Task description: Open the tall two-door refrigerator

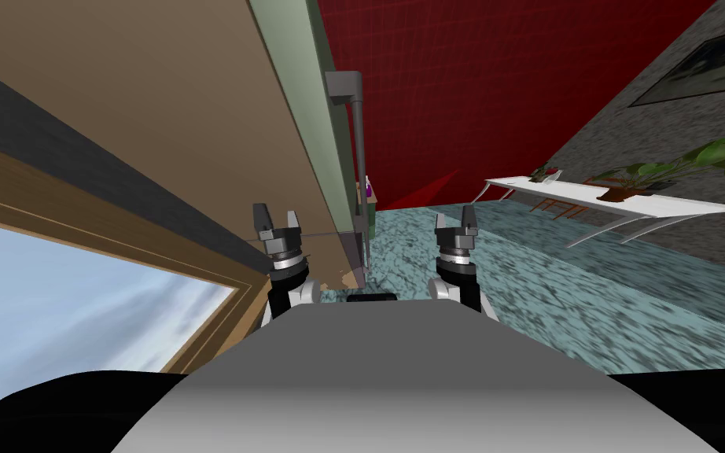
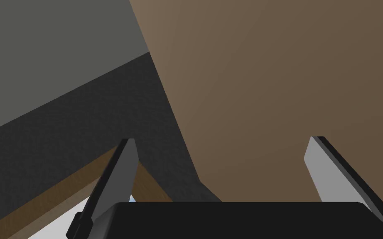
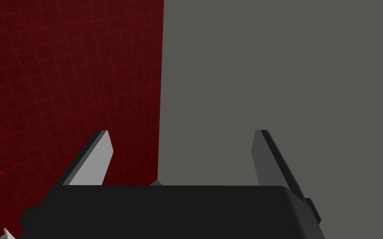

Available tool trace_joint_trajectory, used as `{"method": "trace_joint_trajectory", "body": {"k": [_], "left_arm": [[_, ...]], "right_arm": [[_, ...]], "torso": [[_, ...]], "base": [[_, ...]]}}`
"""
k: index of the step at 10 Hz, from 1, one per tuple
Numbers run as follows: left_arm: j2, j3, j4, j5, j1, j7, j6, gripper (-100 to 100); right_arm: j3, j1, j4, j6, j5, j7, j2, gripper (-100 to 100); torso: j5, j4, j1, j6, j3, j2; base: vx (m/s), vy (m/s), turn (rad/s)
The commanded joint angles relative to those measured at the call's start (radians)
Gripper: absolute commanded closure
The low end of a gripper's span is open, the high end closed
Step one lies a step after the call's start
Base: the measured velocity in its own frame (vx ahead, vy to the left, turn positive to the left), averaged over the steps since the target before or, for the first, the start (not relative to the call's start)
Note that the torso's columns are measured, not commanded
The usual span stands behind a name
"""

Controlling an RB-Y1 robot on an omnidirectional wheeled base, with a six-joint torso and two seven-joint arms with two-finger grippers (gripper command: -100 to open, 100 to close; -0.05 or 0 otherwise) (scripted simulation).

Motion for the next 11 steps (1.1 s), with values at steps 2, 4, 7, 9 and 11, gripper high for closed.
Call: {"method": "trace_joint_trajectory", "body": {"k": [2,4,7,9,11], "left_arm": [[0.000,0.000,0.000,0.000,0.000,0.000,0.000,0],[0.000,0.000,0.000,0.000,0.000,0.000,0.000,0],[0.000,0.000,0.000,0.000,0.000,0.000,0.000,0],[0.000,0.000,0.000,0.000,0.000,0.000,0.000,0],[0.076,0.001,-0.004,0.003,-0.009,0.000,0.022,-100]], "right_arm": [[0.000,0.000,0.000,0.000,0.000,0.000,0.000,0],[0.000,0.000,0.000,0.000,0.000,0.000,0.000,0],[0.000,0.000,0.000,0.000,0.000,0.000,0.000,0],[0.000,0.000,0.000,0.000,0.000,0.000,0.000,0],[0.000,0.000,0.000,0.000,0.000,0.000,0.000,0]], "torso": [[0.000,0.105,0.000,0.000,-0.209,0.104],[0.000,0.248,0.000,0.000,-0.497,0.248],[0.000,0.470,0.000,0.000,-0.939,0.470],[0.000,0.617,0.000,0.000,-1.234,0.618],[0.000,0.724,0.000,0.000,-1.451,0.725]], "base": [[0.000,0.000,0.000],[0.000,0.000,0.000],[0.000,0.000,0.000],[0.000,0.000,0.000],[0.006,-0.012,0.021]]}}
